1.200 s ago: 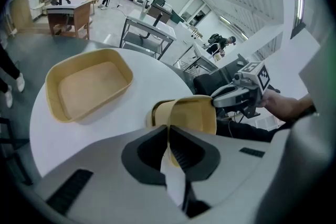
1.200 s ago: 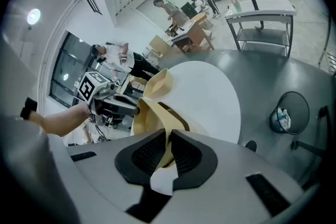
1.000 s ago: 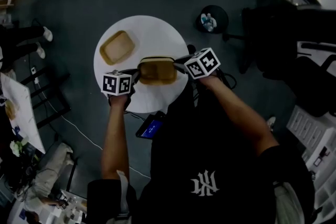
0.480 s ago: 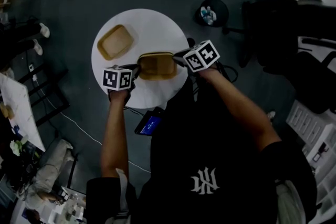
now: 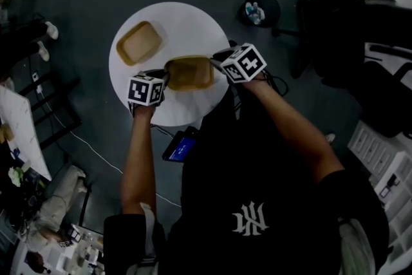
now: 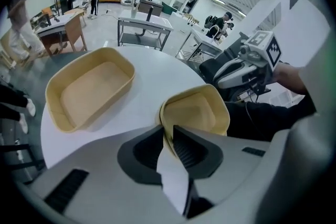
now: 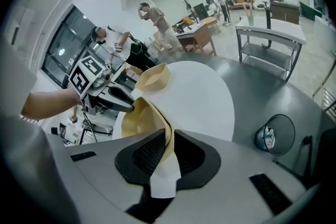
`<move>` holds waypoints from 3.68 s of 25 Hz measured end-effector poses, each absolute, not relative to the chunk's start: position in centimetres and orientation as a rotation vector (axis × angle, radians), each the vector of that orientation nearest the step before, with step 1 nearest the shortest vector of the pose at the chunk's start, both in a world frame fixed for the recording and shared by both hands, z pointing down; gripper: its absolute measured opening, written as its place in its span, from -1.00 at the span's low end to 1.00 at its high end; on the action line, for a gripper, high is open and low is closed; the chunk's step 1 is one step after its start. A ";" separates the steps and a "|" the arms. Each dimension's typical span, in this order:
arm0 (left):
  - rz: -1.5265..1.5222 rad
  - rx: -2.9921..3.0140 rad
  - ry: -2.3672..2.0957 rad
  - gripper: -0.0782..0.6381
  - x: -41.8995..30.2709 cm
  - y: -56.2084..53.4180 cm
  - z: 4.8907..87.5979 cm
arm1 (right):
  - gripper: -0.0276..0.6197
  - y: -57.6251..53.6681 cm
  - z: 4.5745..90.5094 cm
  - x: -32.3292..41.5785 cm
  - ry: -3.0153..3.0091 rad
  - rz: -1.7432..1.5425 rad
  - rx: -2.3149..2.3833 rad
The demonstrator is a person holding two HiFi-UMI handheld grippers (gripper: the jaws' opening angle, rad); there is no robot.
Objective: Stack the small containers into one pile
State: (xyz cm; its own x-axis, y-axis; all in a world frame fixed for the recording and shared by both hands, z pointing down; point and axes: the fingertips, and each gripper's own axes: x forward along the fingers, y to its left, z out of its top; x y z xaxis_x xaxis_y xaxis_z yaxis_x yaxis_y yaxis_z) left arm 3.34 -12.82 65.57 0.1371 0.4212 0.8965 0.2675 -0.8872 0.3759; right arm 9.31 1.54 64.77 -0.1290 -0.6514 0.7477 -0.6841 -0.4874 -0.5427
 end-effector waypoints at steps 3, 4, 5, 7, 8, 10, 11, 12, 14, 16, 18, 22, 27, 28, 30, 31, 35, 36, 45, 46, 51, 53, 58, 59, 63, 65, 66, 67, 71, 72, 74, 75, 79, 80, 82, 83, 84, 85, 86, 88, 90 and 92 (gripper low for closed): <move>1.843 2.298 0.677 -0.57 3.3 -13.4 65.5 | -0.74 1.8 64.5 9.8 -1.579 1.717 2.069; 1.832 2.304 0.667 -0.54 3.3 -13.6 65.3 | -0.74 1.8 64.4 10.0 -1.582 1.706 2.073; 1.820 2.312 0.655 -0.52 3.3 -13.9 65.1 | -0.74 1.9 64.2 10.1 -1.589 1.694 2.078; 1.795 2.329 0.628 -0.52 3.3 -14.3 64.6 | -0.74 1.9 63.6 10.2 -1.613 1.674 2.085; 1.784 2.337 0.620 -0.52 3.3 -14.5 64.3 | -0.74 2.0 63.3 10.1 -1.625 1.665 2.084; 1.764 2.348 0.608 -0.52 3.2 -15.0 63.9 | -0.74 2.0 62.6 9.8 -1.647 1.634 2.079; 1.753 2.354 0.603 -0.52 3.2 -15.2 63.7 | -0.74 1.9 62.1 9.8 -1.667 1.612 2.081; 1.738 2.362 0.600 -0.52 3.3 -15.3 63.4 | -0.74 1.6 61.4 9.7 -1.697 1.590 2.089; 1.700 2.383 0.582 -0.52 3.5 -15.5 62.6 | -0.74 0.8 59.9 9.4 -1.780 1.551 2.110; 1.647 2.408 0.565 -0.52 3.6 -15.4 61.4 | -0.74 0.0 58.1 8.8 -1.869 1.512 2.130; 1.580 2.440 0.549 -0.57 3.8 -15.5 60.0 | -0.74 -1.0 55.7 8.3 -1.978 1.453 2.150; 1.401 2.530 0.490 -0.68 4.4 -15.7 56.4 | -0.75 -2.4 50.4 6.7 -2.280 1.292 2.089; 1.091 2.613 0.420 -0.77 4.8 -16.4 50.9 | -0.75 -3.7 44.3 6.7 -2.523 0.996 1.994; 1.009 2.612 0.408 -0.77 4.8 -16.5 49.9 | -0.75 -4.0 43.2 7.0 -2.561 0.956 1.999; 0.854 2.609 0.367 -0.77 4.4 -17.2 48.2 | -0.75 -4.5 41.4 7.5 -2.631 0.882 1.999; 0.791 2.615 0.341 -0.77 4.0 -17.6 47.6 | -0.75 -4.8 40.8 7.6 -2.657 0.843 1.988; 0.556 2.628 0.269 -0.77 1.6 -18.9 45.1 | -0.75 -5.6 39.0 7.5 -2.707 0.711 1.931; 0.484 2.620 0.274 -0.77 1.0 -18.9 44.2 | -0.75 -5.7 38.6 7.5 -2.714 0.690 1.927; -0.002 2.554 0.391 -0.77 -4.5 -18.8 38.8 | -0.75 -7.9 37.3 8.3 -2.697 0.495 1.959; -0.002 2.561 0.384 -0.77 -4.9 -18.7 39.1 | -0.75 -8.3 37.6 8.5 -2.696 0.498 1.948; 0.009 2.489 0.291 -0.77 -7.3 -20.2 40.9 | -0.75 -10.7 39.2 9.1 -2.708 0.629 1.951; 0.033 2.432 0.231 -0.77 -7.4 -21.4 42.4 | -0.74 -11.2 40.7 10.3 -2.682 0.710 1.973; 0.168 2.397 0.089 -0.77 -7.4 -24.5 45.3 | -0.74 -12.3 44.6 12.5 -2.649 0.917 2.023; 0.185 2.392 0.072 -0.77 -6.9 -25.0 45.8 | -0.73 -12.3 45.2 13.1 -2.651 0.954 2.019; 0.264 2.366 0.047 -0.77 -4.0 -25.5 48.2 | -0.63 -11.6 47.5 15.2 -2.607 1.046 1.974; 0.319 2.375 0.049 -0.76 -3.0 -26.1 48.6 | -0.59 -12.1 48.6 15.5 -2.600 1.095 1.960; 0.348 2.382 0.052 -0.76 -2.4 -26.5 48.7 | -0.57 -12.5 49.1 15.7 -2.595 1.116 1.959; 0.375 2.387 0.055 -0.74 -1.7 -26.8 48.9 | -0.54 -12.9 49.7 16.1 -2.585 1.140 1.961; 0.463 2.358 0.061 -0.66 2.2 -27.2 50.7 | -0.43 -13.4 51.9 18.4 -2.526 1.267 1.984; 0.479 2.346 0.064 -0.63 3.0 -27.4 51.3 | -0.42 -13.7 52.4 18.7 -2.511 1.294 1.988; 0.514 2.336 0.069 -0.60 4.3 -28.4 52.4 | -0.40 -14.6 53.6 19.1 -2.478 1.350 1.987; 0.540 2.334 0.072 -0.59 4.8 -28.9 53.0 | -0.40 -15.1 54.4 19.2 -2.455 1.386 1.979; 0.681 2.295 0.079 -0.55 6.7 -29.5 56.0 | -0.38 -15.7 58.3 19.9 -2.341 1.567 1.925; 0.725 2.285 0.075 -0.55 7.1 -29.5 57.0 | -0.37 -15.6 59.3 20.0 -2.311 1.606 1.909; 0.821 2.268 0.060 -0.54 7.4 -29.6 58.9 | -0.35 -15.5 61.0 19.9 -2.247 1.670 1.880; 0.864 2.258 0.052 -0.54 7.4 -29.6 59.8 | -0.35 -15.5 61.8 19.8 -2.216 1.701 1.870; 0.898 2.245 0.046 -0.54 7.4 -29.7 60.6 | -0.34 -15.6 62.5 19.5 -2.189 1.734 1.863; 0.922 2.230 0.043 -0.52 7.4 -29.7 61.3 | -0.34 -15.8 63.0 19.3 -2.168 1.766 1.857; 0.939 2.217 0.041 -0.52 7.5 -29.7 61.9 | -0.34 -16.0 63.4 19.1 -2.150 1.795 1.852; 0.972 2.202 0.037 -0.49 7.8 -29.3 63.0 | -0.34 -16.2 64.2 18.8 -2.106 1.841 1.856; 1.013 2.195 0.028 -0.48 7.9 -29.2 64.1 | -0.34 -16.7 64.9 18.7 -2.066 1.870 1.874; 1.041 2.176 0.017 -0.48 8.1 -29.1 65.0 | -0.34 -17.1 65.6 18.6 -2.028 1.902 1.883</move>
State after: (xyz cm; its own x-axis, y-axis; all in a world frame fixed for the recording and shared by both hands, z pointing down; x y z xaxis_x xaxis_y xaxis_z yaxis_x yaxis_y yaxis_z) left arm 8.07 -29.09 65.02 0.6749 0.2986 0.6748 -0.2768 -0.7453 0.6066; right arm 18.59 -17.07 65.59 -0.3551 -0.7912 0.4979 -0.5475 -0.2557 -0.7968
